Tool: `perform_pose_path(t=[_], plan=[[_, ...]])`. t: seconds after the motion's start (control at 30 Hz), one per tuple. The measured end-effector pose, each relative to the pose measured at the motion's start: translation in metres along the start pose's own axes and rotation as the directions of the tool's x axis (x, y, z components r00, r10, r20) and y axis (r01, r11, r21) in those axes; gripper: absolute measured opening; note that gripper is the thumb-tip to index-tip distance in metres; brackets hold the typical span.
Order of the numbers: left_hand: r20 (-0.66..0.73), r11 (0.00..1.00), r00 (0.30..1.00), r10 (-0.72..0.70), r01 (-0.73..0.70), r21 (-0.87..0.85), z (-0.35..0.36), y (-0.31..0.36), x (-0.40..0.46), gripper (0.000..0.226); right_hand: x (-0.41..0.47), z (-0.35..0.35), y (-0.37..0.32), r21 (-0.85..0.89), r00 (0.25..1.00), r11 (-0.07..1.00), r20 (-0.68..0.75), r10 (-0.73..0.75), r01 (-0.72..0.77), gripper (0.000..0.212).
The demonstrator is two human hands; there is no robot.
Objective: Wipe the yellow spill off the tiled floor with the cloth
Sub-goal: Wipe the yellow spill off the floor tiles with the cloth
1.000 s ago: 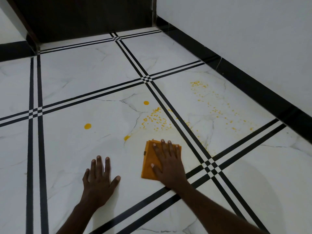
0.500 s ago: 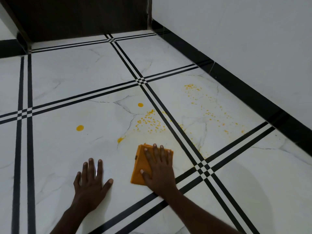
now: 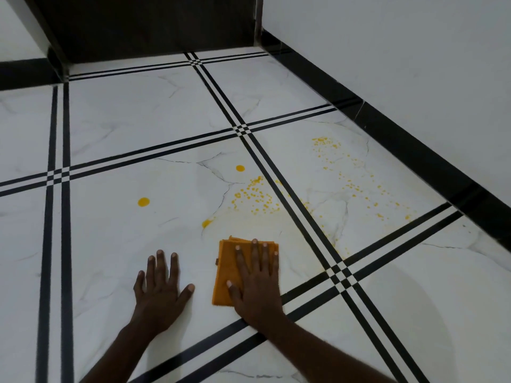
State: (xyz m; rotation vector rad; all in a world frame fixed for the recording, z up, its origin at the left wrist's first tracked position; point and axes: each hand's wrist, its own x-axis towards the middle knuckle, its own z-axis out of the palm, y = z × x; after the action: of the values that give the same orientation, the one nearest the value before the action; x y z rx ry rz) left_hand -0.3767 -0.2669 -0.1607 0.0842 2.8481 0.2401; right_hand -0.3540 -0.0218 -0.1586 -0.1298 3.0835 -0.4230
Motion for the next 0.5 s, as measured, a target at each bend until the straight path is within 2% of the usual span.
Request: perform_pose_path(t=[0.07,0.1,0.13,0.2,0.27,0.3,0.33,0.37,0.4,0.43,0.5], plan=[[-0.007,1.0,1.0,0.004,-0.004,0.013,-0.003,0.002,-0.001,0.098,0.019,-0.007,0.025,-0.043,0.983,0.982,0.021,-0.183,0.184,0.08],[-0.008,1.0,1.0,0.0,0.0,0.018,-0.005,0.0,-0.003,0.097,0.033,-0.009,0.038,-0.061,0.975,0.974,0.009,-0.22,0.22,0.078],[-0.002,1.0,1.0,0.002,-0.002,0.019,-0.008,0.0,-0.005,0.096,0.046,-0.013,0.054,-0.083,0.98,0.977,-0.031,-0.198,0.195,0.076],[-0.014,1.0,1.0,0.016,-0.016,0.012,-0.013,0.001,-0.008,0.096,0.055,-0.018,0.077,-0.089,0.99,0.995,-0.134,0.039,-0.051,0.074],[-0.02,1.0,1.0,0.007,-0.007,-0.011,-0.02,0.001,-0.008,0.096,0.035,-0.013,0.059,-0.011,0.927,0.946,-0.2,0.317,-0.325,0.075],[-0.028,1.0,1.0,-0.012,0.011,-0.027,-0.024,0.005,-0.007,0.095,0.017,-0.007,0.038,0.03,0.885,0.91,-0.222,0.409,-0.413,0.076],[-0.032,0.999,0.999,-0.032,0.031,-0.044,-0.028,0.009,-0.006,0.09,-0.005,-0.001,0.011,0.048,0.863,0.896,-0.249,0.44,-0.442,0.077],[-0.026,0.997,0.998,-0.056,0.055,-0.058,-0.031,0.013,-0.005,0.083,-0.026,0.004,-0.014,0.045,0.878,0.909,-0.242,0.412,-0.414,0.079],[-0.038,0.995,0.997,-0.07,0.066,-0.08,-0.033,0.017,-0.005,0.075,-0.038,0.007,-0.028,0.025,0.922,0.945,-0.212,0.324,-0.327,0.08],[-0.069,0.993,0.995,-0.07,0.063,-0.098,-0.034,0.016,-0.005,0.068,-0.034,0.009,-0.029,-0.015,0.97,0.982,-0.157,0.183,-0.188,0.08],[-0.122,0.996,0.992,-0.027,0.017,-0.083,-0.035,0.007,-0.005,0.063,0.012,0.003,-0.007,-0.075,0.993,0.994,-0.07,-0.09,0.085,0.077]])
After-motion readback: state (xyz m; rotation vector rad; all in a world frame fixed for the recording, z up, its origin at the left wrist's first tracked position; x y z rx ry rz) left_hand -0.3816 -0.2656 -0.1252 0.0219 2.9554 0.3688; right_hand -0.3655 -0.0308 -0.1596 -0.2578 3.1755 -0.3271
